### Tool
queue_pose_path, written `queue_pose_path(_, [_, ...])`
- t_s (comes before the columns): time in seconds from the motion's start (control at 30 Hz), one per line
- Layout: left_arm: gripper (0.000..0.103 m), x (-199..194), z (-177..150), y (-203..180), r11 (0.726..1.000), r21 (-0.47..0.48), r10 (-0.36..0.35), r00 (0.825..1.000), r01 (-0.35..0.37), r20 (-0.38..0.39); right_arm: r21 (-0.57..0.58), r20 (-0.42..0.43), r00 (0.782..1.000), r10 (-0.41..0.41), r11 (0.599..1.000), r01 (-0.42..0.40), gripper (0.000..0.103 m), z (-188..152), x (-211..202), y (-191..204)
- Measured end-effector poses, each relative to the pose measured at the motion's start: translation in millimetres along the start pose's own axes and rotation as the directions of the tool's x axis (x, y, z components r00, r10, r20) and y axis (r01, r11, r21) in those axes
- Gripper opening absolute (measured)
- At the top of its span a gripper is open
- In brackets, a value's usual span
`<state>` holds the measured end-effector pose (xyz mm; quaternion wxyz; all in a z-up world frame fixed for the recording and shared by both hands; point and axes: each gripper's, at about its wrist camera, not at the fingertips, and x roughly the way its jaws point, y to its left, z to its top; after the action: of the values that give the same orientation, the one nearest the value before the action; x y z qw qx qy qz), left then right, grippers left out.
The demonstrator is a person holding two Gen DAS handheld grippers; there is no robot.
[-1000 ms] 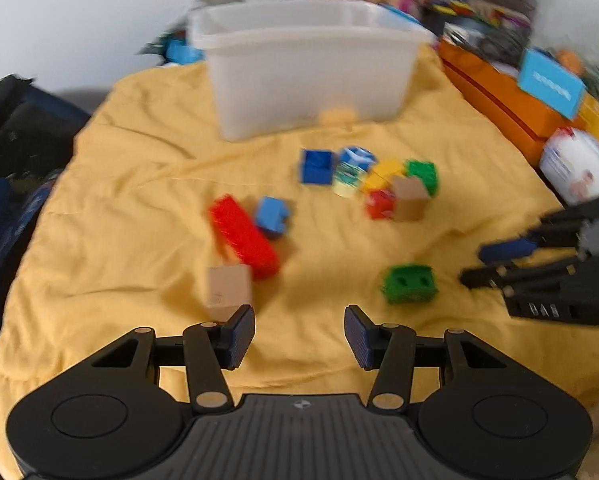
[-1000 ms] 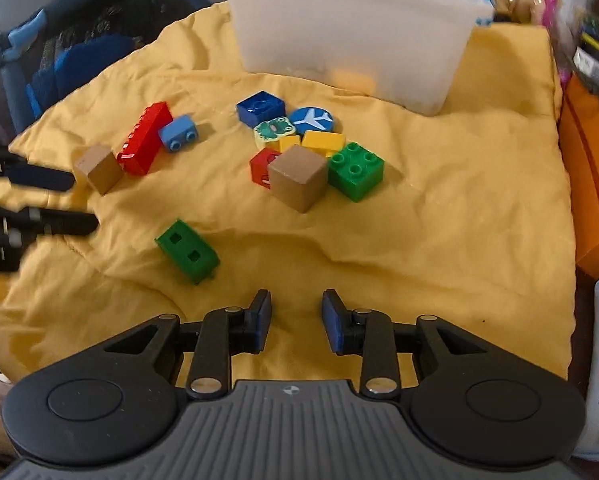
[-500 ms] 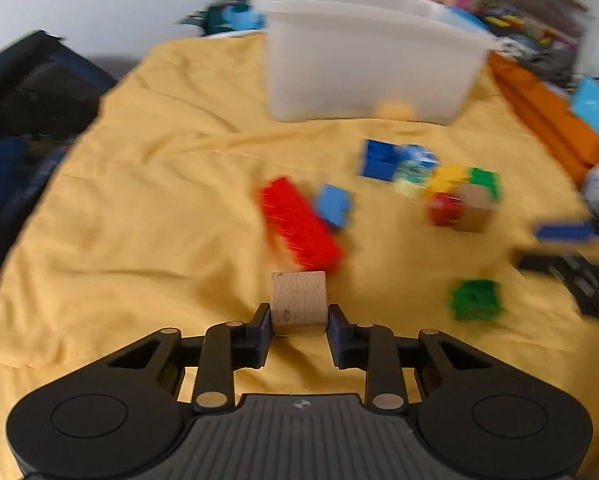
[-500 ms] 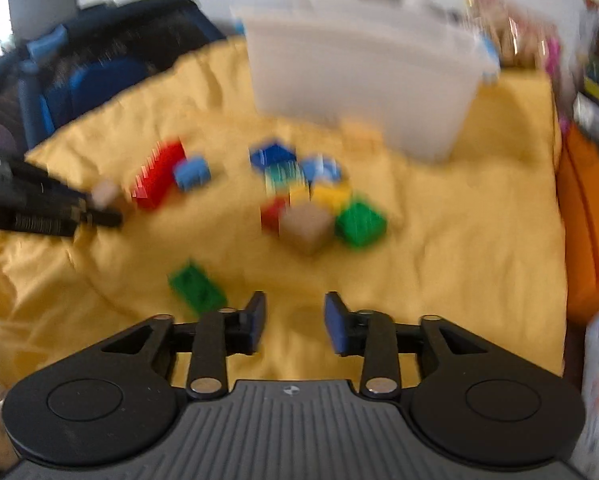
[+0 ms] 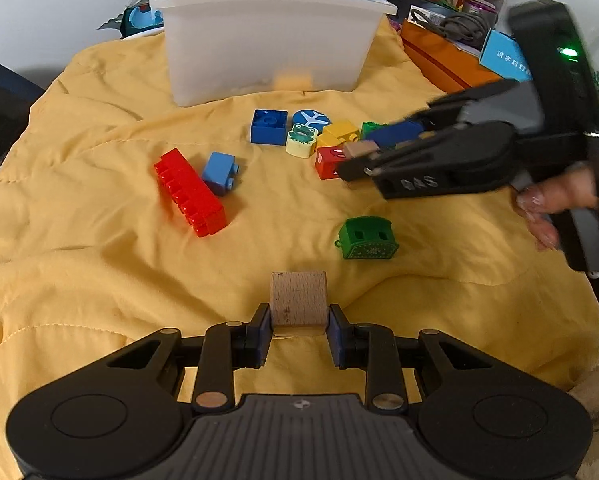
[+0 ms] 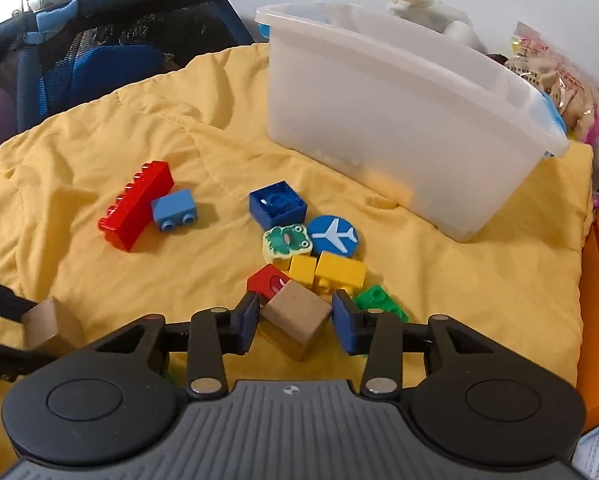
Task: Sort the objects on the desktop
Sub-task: 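Grasp a wooden cube with the right tool while the left tool grasps another wooden cube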
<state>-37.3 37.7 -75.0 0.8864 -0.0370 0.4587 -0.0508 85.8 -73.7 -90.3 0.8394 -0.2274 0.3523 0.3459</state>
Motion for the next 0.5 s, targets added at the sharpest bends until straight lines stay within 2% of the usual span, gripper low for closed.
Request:
queue_pose_path(0.13, [0.032,-2,0,-2,1.0,0.016,0.013,1.0,-0.014,0.01,0.049,-0.031,1.0,-0.003,0.999,0.004,0.043,-12,-24,-2])
queue_pose_path(0.23, [0.032,0,-1,-5,0.999,0.031,0.019,1.0,-0.019,0.007,0.125,-0.048,0.999,0.017,0.992,-0.011,0.043,-29,-44,-5])
queue_pose_path(0.4, [0.032,5,-2,-8,0.999,0.043,0.023,1.0,-0.023,-0.003,0.139,-0.086,0.996,0.009,0.99,0.003,0.044,-57,-46,5])
queue_pose_path(0.5, [0.032,5,-3,-10,0.998,0.05,0.024,1.0,-0.025,0.008,0.223,-0.068,0.997,0.032,0.975,-0.016,0.045,-63,-48,-2])
